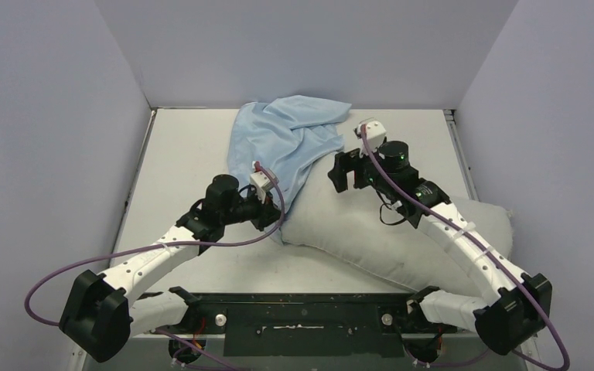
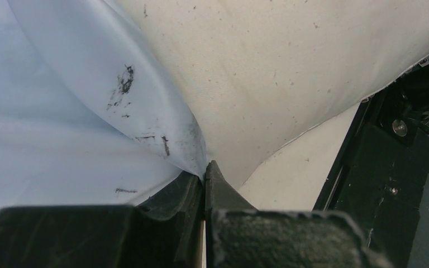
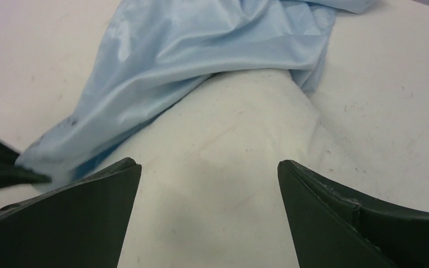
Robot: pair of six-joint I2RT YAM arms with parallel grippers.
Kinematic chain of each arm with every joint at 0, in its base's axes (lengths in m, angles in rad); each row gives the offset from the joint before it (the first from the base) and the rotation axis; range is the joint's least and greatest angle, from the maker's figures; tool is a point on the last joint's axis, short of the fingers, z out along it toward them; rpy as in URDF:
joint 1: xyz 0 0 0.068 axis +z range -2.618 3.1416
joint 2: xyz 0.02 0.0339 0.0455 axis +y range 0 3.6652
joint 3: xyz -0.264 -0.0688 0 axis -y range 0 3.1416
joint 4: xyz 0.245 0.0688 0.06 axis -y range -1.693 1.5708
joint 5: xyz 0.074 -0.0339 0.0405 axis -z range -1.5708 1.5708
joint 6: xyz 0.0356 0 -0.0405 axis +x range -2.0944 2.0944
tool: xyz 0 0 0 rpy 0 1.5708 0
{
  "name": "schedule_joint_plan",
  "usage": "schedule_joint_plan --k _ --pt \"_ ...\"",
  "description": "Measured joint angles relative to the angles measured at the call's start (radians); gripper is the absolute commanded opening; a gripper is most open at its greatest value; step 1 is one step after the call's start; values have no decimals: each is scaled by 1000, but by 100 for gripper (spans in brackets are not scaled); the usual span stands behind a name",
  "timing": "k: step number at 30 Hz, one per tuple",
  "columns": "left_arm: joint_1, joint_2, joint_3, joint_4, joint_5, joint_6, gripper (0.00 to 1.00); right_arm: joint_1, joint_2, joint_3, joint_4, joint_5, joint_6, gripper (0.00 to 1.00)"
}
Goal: Put the pillow into the pillowcase
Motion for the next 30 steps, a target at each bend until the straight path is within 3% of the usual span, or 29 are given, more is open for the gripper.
schedule_joint_plan --k 3,9,12,15,20,21,22,30 --pt "5 1 -1 8 3 -10 0 33 -41 16 -97 -87 -134 100" --pt "6 3 -1 13 3 -12 0 135 14 19 -219 -111 -283 100" --pt "6 3 -1 13 3 -13 0 190 54 7 -221 -119 -321 94" --pt "8 3 -1 13 3 -18 0 222 85 -18 -197 -113 -337 80" --pt "12 3 -1 26 5 -41 0 226 171 -21 -106 -62 -307 21" --pt "13 3 -1 29 7 -47 0 227 186 -24 -78 -52 -287 4" --pt "14 3 -1 32 8 -51 0 227 197 -31 -40 -43 -257 0" --pt "14 -8 -1 32 -2 -74 0 233 197 -72 161 91 3 0"
